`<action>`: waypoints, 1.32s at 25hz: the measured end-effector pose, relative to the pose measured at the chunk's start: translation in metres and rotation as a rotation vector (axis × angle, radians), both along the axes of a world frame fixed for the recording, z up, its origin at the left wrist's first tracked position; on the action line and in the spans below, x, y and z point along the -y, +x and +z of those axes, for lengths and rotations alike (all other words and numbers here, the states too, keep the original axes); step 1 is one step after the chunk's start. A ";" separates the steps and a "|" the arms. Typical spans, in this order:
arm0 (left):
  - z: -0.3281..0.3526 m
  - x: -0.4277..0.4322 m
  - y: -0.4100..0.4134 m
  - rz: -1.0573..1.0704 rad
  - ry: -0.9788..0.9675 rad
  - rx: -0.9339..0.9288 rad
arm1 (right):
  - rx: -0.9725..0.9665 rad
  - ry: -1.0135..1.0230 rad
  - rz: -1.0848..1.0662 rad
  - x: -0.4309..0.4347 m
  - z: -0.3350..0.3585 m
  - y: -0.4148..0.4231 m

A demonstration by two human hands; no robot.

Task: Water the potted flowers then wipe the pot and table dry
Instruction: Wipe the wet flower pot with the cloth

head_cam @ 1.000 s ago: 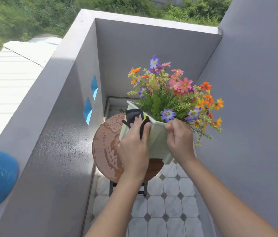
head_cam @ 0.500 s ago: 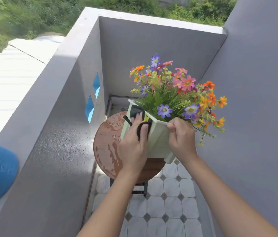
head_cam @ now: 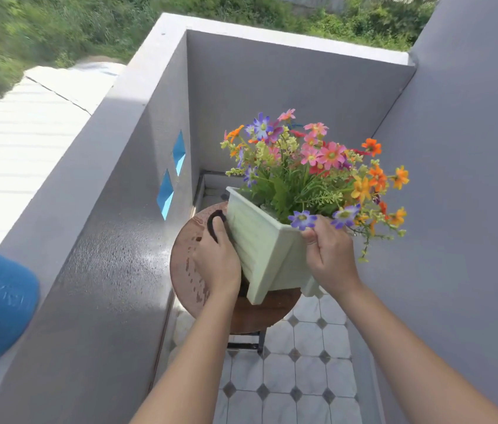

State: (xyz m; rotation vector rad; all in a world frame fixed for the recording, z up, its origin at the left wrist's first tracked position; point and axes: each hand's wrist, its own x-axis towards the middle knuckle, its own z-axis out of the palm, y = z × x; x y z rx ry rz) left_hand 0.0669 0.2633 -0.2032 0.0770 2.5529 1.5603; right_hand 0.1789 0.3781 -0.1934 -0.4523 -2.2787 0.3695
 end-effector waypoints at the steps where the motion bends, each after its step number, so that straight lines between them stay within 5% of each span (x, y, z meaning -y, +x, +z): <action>1: 0.009 -0.003 0.001 -0.016 0.071 -0.052 | 0.012 0.009 0.008 -0.001 0.001 0.000; 4: 0.032 -0.019 -0.020 -0.095 0.112 -0.004 | 0.043 -0.030 0.003 -0.006 0.004 0.001; 8: 0.034 -0.035 -0.076 -0.305 0.054 0.451 | -0.003 -0.071 0.029 -0.006 0.007 0.005; 10: 0.040 -0.036 -0.086 -0.406 0.029 0.532 | -0.010 -0.079 0.023 -0.006 0.007 0.007; 14: 0.050 -0.036 -0.090 -0.568 -0.194 0.445 | 0.028 -0.110 0.070 -0.013 0.008 0.013; 23: 0.057 -0.015 -0.071 -0.334 -0.200 0.233 | 0.193 -0.352 0.082 -0.022 0.007 0.030; 29: 0.067 0.004 -0.031 -0.223 -0.288 0.061 | 0.338 0.063 -0.149 0.016 0.009 0.001; 33: 0.067 0.017 -0.008 -0.160 -0.256 -0.078 | 0.308 0.112 -0.135 0.009 0.007 -0.005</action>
